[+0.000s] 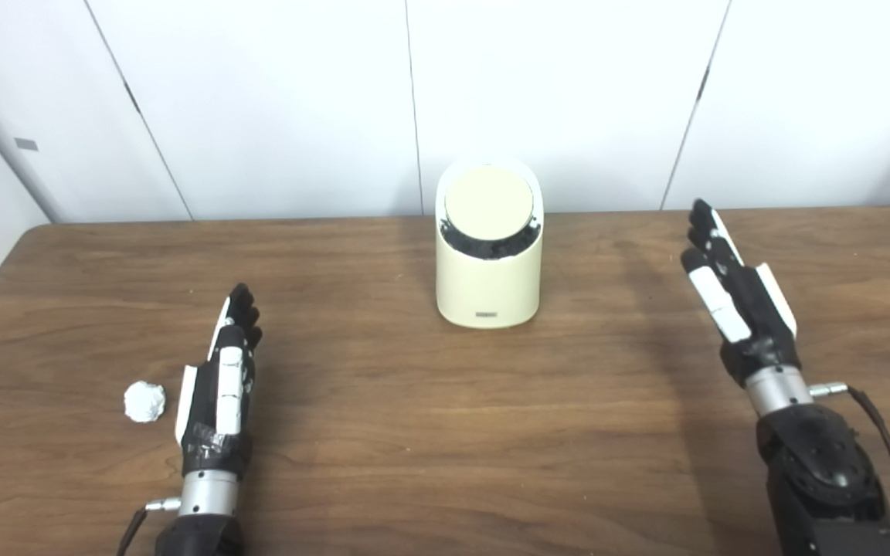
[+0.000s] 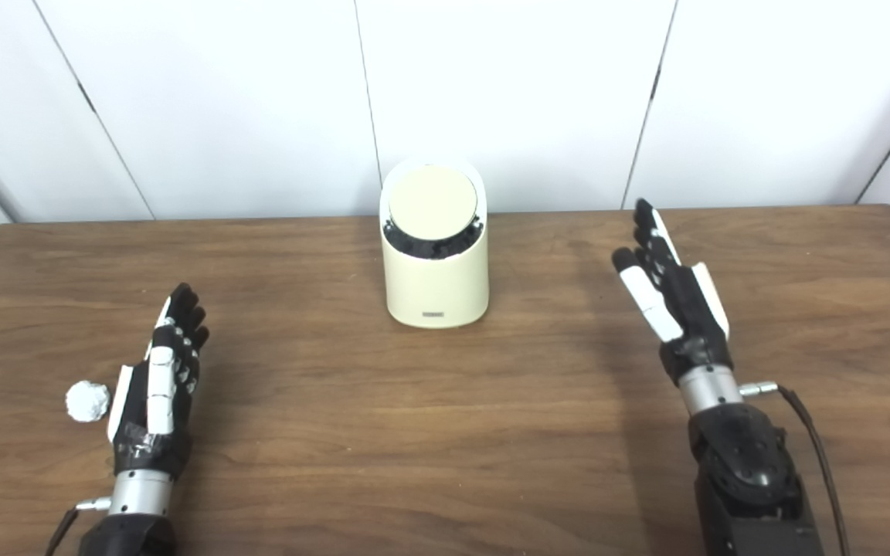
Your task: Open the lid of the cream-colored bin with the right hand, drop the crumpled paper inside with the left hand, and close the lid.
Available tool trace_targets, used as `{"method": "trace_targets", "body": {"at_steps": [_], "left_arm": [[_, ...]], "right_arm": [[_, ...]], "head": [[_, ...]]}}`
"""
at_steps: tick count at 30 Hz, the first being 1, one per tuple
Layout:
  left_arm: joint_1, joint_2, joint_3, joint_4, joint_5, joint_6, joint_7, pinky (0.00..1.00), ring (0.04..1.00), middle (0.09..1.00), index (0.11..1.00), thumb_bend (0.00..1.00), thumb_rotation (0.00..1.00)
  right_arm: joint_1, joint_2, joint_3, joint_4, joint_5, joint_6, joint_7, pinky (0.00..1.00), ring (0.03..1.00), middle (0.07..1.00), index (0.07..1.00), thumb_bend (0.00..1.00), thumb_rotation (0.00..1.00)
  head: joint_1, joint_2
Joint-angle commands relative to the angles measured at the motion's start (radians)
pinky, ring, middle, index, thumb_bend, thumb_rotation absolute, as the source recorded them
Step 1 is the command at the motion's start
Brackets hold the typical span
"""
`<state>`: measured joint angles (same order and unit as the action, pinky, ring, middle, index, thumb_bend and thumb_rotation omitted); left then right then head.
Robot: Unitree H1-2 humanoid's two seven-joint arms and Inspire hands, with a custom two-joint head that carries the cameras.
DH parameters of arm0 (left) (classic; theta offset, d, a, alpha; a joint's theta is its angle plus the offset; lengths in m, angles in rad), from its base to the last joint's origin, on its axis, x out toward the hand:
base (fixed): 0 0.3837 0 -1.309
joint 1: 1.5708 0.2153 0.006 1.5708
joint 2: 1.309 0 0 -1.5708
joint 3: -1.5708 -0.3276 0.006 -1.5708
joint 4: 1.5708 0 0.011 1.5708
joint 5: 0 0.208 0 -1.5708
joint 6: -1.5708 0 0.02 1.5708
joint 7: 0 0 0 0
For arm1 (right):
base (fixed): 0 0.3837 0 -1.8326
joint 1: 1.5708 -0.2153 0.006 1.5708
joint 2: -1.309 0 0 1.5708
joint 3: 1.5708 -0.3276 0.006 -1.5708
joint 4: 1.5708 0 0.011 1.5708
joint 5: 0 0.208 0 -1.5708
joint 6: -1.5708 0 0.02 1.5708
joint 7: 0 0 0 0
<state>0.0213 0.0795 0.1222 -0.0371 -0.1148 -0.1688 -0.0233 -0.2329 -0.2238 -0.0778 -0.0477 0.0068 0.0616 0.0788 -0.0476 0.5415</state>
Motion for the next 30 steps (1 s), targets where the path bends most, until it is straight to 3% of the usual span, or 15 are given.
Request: {"method": "trace_targets", "body": {"at_steps": [1, 7, 11, 17, 26, 30], "left_arm": [[0.021, -0.015, -0.01, 0.037, 0.006, -0.02, 0.001, 1.0, 1.0, 1.0, 1.0, 0.55, 0.98], [0.028, -0.026, -0.012, 0.03, 0.009, -0.019, 0.007, 1.0, 1.0, 1.0, 1.0, 0.53, 0.97], [0.033, -0.026, -0.017, 0.026, 0.028, -0.019, 0.013, 1.0, 1.0, 1.0, 1.0, 0.51, 0.99], [0.038, -0.035, -0.017, 0.016, 0.041, -0.006, 0.02, 1.0, 1.0, 1.0, 1.0, 0.5, 1.0], [0.038, -0.036, -0.016, 0.016, 0.042, -0.007, 0.02, 1.0, 1.0, 1.0, 1.0, 0.5, 1.0], [0.04, -0.04, -0.017, 0.014, 0.024, -0.006, 0.012, 1.0, 1.0, 1.0, 1.0, 0.5, 1.0]], "right_arm": [[-0.062, -0.017, 0.003, -0.025, -0.018, -0.015, 0.0, 0.98, 0.999, 1.0, 0.989, 0.61, 0.72], [-0.12, -0.004, 0.028, -0.032, -0.049, -0.011, -0.005, 1.0, 1.0, 1.0, 0.999, 0.57, 0.62], [-0.169, 0.006, 0.05, -0.052, -0.094, 0.034, -0.014, 0.99, 1.0, 1.0, 0.994, 0.58, 0.63], [-0.244, 0.009, 0.1, -0.083, -0.197, 0.089, -0.019, 0.88, 0.945, 0.971, 0.972, 0.55, 0.63], [-0.249, 0.013, 0.101, -0.087, -0.215, 0.098, -0.017, 0.88, 0.94, 0.965, 0.967, 0.55, 0.63], [-0.321, 0.011, 0.156, -0.065, -0.304, 0.137, -0.01, 0.91, 0.941, 0.959, 0.966, 0.57, 0.65]], "head": [[0.0, -0.002], [0.007, -0.018], [0.007, -0.023], [0.009, -0.027], [0.009, -0.029], [0.008, -0.031]]}}
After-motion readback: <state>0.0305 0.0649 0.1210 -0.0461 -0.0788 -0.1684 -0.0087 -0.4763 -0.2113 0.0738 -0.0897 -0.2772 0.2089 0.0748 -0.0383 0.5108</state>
